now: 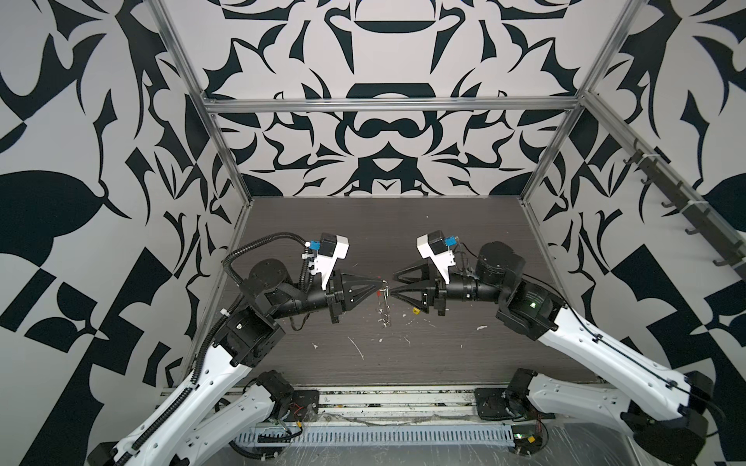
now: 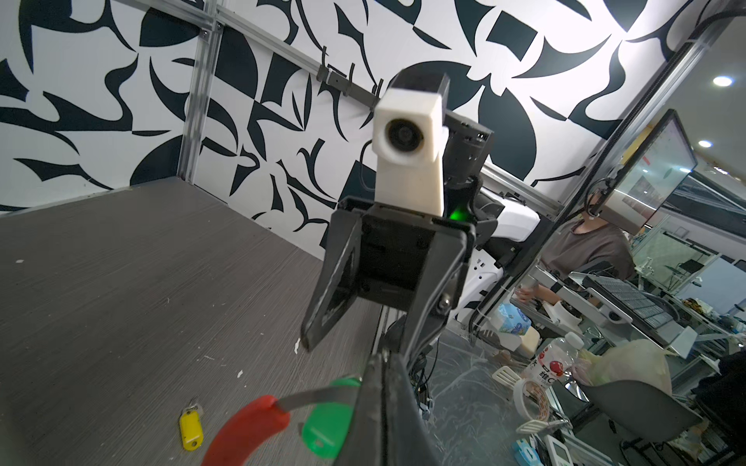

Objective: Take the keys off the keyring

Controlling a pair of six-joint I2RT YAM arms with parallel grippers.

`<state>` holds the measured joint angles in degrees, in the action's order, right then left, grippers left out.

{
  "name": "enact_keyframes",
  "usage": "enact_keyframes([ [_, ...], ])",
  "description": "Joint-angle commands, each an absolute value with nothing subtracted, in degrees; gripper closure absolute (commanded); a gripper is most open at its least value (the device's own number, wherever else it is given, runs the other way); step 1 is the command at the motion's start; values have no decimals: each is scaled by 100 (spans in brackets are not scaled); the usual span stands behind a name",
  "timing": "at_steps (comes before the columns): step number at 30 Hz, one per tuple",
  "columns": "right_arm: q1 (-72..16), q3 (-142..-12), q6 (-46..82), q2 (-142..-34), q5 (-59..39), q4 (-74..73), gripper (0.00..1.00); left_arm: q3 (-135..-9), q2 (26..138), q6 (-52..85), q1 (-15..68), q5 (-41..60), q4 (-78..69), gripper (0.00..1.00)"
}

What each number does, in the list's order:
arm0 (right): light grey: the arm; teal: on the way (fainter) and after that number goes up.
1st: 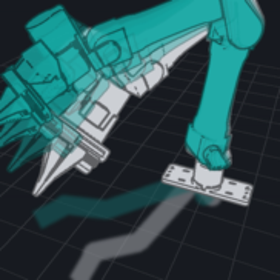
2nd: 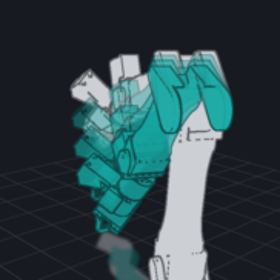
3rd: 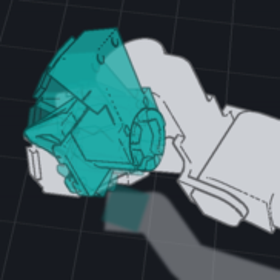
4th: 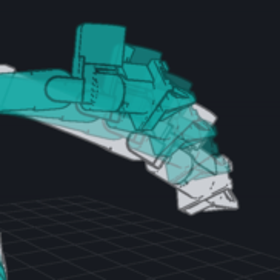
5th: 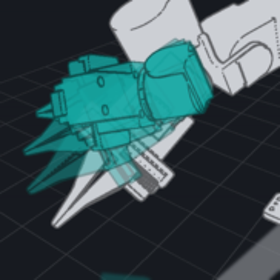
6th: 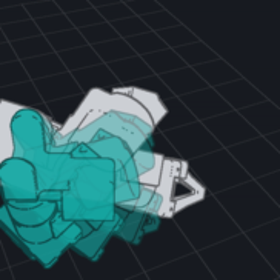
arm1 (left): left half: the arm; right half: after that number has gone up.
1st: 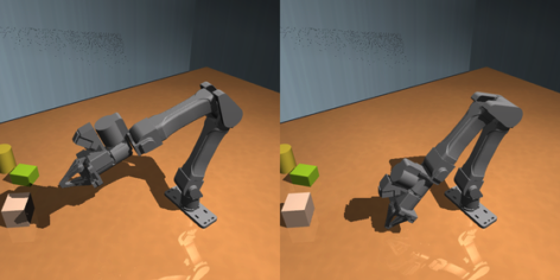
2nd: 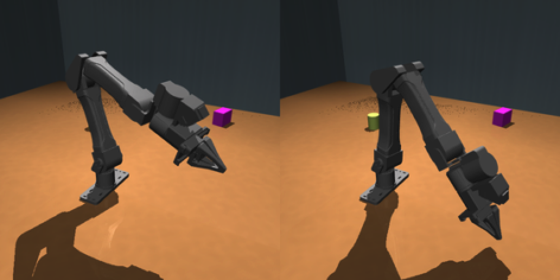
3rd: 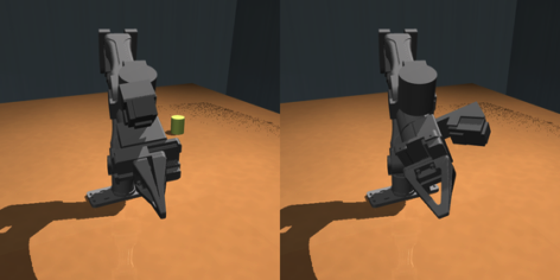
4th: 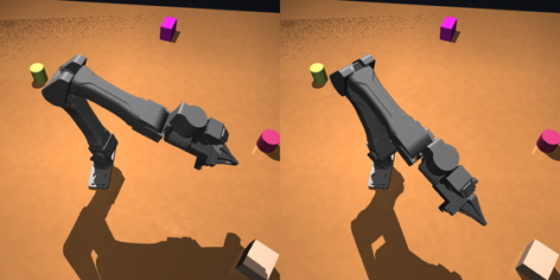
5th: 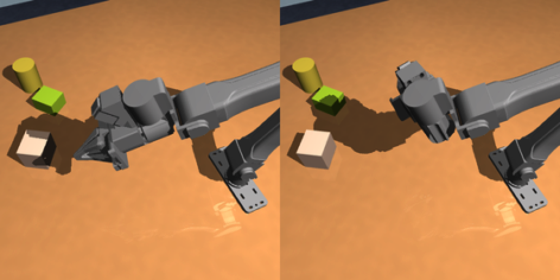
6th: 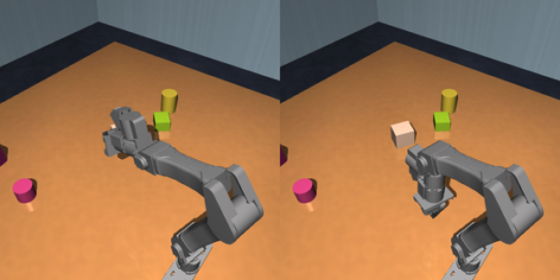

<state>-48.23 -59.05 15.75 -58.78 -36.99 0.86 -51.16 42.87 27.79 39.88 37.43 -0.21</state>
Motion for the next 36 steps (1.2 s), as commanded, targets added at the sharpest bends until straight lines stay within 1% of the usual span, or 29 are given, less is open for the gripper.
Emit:
enact_keyframes([
  [1,-4889,-5891,1670,-5877,-3770,-520,51,-5115,4280,2918,4003,3795,-508,100],
  [3,-4921,-5867,1680,-5912,-3769,-580,51,-5103,4289,2929,4007,3806,-543,100],
  [5,-4930,-5854,1688,-5956,-3784,-627,54,-5076,4293,2960,4008,3809,-609,100],
  [7,-4933,-5861,1707,-6009,-3835,-668,58,-5054,4285,2987,3999,3806,-658,100],
  [12,-4950,-5875,1733,-6043,-3911,-688,74,-5011,4233,2989,4000,3643,-666,100],
  [15,-4966,-5876,1738,-6038,-3911,-663,81,-4960,4184,2997,4003,3498,-699,100],
  [21,-4991,-5914,1706,-6047,-3826,-539,91,-4934,4148,2997,4006,3236,-712,100],
  [24,-5003,-5932,1661,-6042,-3792,-452,99,-4905,4105,3005,4007,3106,-746,100],
  [25,-5011,-5954,1649,-6042,-3782,-435,100,-4892,4090,3006,4000,3059,-756,100],
  [36,-5352,-6270,1119,-6264,-3604,241,100,-4658,4065,3242,4006,2875,-1338,100],
])
